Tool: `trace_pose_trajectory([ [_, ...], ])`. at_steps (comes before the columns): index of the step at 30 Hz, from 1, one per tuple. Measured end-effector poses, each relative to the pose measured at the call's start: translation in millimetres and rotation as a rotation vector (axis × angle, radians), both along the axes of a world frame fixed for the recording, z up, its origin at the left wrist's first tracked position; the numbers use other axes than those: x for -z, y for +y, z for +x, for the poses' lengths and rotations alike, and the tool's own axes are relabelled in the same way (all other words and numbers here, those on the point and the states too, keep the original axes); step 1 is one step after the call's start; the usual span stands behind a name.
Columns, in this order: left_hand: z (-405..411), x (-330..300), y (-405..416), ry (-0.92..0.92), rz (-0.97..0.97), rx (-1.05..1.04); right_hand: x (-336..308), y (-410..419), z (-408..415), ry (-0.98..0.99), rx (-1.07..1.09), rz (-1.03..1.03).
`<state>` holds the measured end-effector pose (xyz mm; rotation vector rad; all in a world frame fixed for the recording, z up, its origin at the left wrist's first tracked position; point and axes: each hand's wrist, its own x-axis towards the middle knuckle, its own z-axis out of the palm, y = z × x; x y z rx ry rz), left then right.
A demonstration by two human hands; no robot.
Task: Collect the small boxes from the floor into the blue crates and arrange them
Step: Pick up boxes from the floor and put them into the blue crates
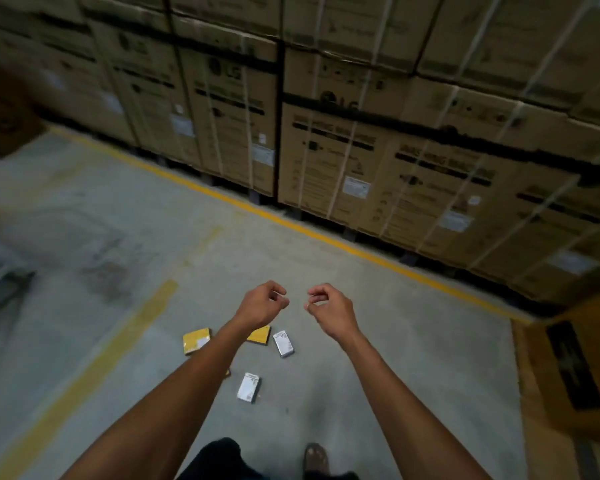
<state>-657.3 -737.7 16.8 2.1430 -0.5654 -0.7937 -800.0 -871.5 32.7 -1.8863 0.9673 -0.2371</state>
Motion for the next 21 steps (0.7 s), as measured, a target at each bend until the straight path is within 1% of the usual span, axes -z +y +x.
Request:
trace_pose_trajectory([
  [5, -25.5, -10.7, 12.0, -0.071, 0.02, -0.156, 3.8, -22.0, -3.3, -0.014, -0.175, 0.001],
  [9, -46.0, -13.0, 35.9, -0.08, 0.028, -0.286, 6.8, -12.7, -10.8, -0.05, -0.299, 0.02],
  [12, -59.8, -9.2, 57.8, -0.084, 0.044, -0.338, 12.6, 0.2, -19.6, -0.046, -0.366, 0.025],
  [16, -80.9, -7.3, 82.3, -0.115, 0.05, -0.384, 12.0, 12.8, -31.1, -0.04, -0.415, -0.029],
  [21, -118.3, -14.1, 97.2, -0.182, 0.071, -0.41, 0.7, 13.8, -50.9, -0.049, -0.461, -0.153],
])
